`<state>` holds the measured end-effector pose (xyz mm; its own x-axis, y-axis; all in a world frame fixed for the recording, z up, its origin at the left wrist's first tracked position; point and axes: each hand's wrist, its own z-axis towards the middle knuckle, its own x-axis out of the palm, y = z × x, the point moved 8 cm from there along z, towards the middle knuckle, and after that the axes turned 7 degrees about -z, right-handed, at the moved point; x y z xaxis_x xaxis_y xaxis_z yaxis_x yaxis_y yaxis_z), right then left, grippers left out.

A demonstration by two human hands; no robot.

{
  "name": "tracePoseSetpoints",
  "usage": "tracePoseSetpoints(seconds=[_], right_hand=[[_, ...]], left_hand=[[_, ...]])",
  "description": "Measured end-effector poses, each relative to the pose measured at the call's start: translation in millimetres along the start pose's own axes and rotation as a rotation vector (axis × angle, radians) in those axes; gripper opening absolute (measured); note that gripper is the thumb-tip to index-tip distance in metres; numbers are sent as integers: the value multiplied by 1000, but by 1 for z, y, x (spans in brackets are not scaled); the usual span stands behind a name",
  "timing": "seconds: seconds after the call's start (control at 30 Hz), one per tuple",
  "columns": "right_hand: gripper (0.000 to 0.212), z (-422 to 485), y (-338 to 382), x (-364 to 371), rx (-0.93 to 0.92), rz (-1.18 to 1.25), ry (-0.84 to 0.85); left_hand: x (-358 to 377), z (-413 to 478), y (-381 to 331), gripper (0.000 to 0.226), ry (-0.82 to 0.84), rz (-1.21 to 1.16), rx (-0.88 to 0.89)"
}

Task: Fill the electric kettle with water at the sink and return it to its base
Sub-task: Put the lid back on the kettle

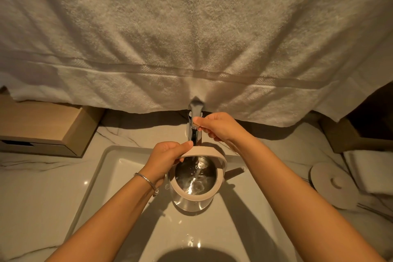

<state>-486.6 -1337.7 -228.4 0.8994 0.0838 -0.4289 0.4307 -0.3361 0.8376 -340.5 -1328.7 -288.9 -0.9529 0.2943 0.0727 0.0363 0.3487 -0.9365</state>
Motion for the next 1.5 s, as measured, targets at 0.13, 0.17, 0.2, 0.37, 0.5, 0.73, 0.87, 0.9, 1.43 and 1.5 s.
tracePoseSetpoints(seconds=[0.13,0.17,0.2,0.37,0.5,0.73,0.87,0.9,1.43,1.5], right_hand=[[30,-1,0,0,-13,13,0],[29,-1,0,1,-16,5,6],[29,-1,-2,2,-17,-15,13],[31,0,-12,5,-21,-71,-36],[47,-3,-12,3,-122,-147,-84],[47,-37,-70,12,-83,-51,-12],[33,-64,-85,21,-74,126,37],[30,-70,-85,21,-76,159,33],[25,-222,-28,-17,-222,243,-254],[25,-245,-20,-22,-244,226,-281]], left_hand=[[-2,-1,-2,39,-2,-14,-5],[-1,-2,-2,37,0,-15,-5],[-1,-2,-2,37,2,-12,-5],[1,-5,-2,38,6,-31,-6],[2,-6,1,36,17,-34,-8],[4,-12,9,38,32,-41,-2],[12,-27,12,45,57,-41,-5],[14,-32,11,42,59,-36,-1],[58,-156,-72,59,199,119,393],[64,-176,-80,60,229,107,428]])
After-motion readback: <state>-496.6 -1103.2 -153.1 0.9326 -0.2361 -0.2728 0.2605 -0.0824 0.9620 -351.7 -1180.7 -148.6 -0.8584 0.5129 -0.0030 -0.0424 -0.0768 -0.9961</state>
